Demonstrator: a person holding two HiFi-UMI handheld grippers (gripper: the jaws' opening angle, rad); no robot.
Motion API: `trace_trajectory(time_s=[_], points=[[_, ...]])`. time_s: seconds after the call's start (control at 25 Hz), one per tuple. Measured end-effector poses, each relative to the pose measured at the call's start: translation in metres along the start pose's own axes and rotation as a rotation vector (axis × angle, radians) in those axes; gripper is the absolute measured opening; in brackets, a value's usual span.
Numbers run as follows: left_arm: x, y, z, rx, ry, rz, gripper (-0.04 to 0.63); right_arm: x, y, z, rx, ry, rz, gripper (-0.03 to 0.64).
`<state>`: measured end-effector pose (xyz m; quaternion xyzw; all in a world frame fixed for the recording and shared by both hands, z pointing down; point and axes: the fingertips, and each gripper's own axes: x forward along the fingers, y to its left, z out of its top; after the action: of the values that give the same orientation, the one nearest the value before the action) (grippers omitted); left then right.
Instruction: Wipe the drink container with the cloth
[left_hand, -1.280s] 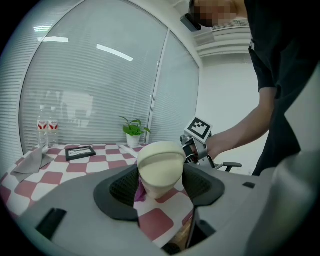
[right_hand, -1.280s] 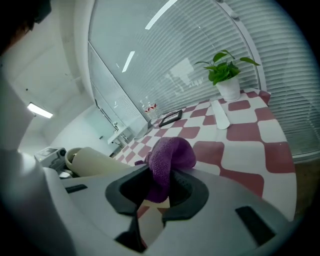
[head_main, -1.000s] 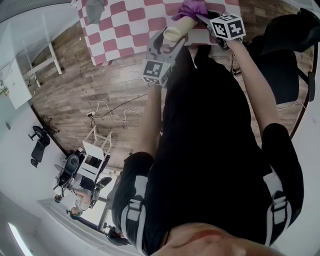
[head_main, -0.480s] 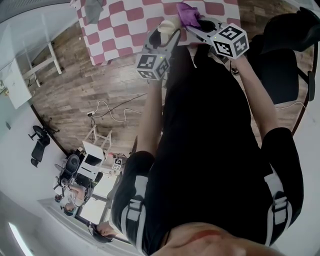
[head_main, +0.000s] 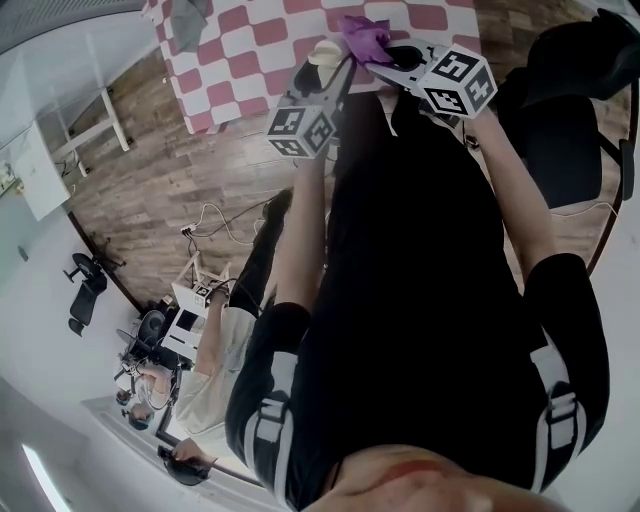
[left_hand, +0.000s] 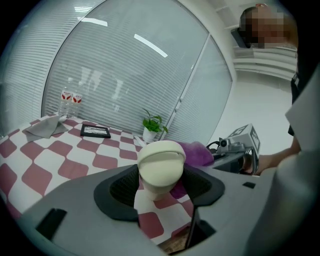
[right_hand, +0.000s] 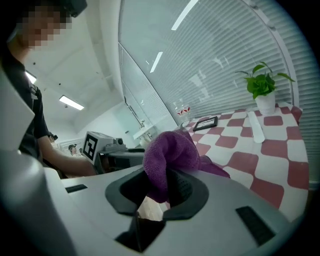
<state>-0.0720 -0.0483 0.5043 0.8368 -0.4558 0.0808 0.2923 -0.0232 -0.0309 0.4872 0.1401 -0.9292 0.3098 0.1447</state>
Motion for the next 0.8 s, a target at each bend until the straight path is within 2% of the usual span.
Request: trace_trajectory(time_s=[0.2,0.44,0.6,0.8], points=[[-0.001,0.002,-0.001,-0.020,0.000,0.003,0.293,0.007,-0.030,-0.055,-0.013,0.186,-0.135,0.095],[-0.001,0.007,0.000,-0.053,-0.003,0.010,0.293,0.015,-0.070,-0.096,0.088,0.281,-0.260,0.097],[-0.002,0.010,-0.001,-0.070,-0.007,0.013,0.293,0.018,-0.080,-0.103,0.186,0.258,-0.267,0.097],[-0.002,0.010,0.000,-0.103,-0.018,0.029,0.293,0.017,-0.066,-0.088,0.125,0.199,-0.241,0.097]])
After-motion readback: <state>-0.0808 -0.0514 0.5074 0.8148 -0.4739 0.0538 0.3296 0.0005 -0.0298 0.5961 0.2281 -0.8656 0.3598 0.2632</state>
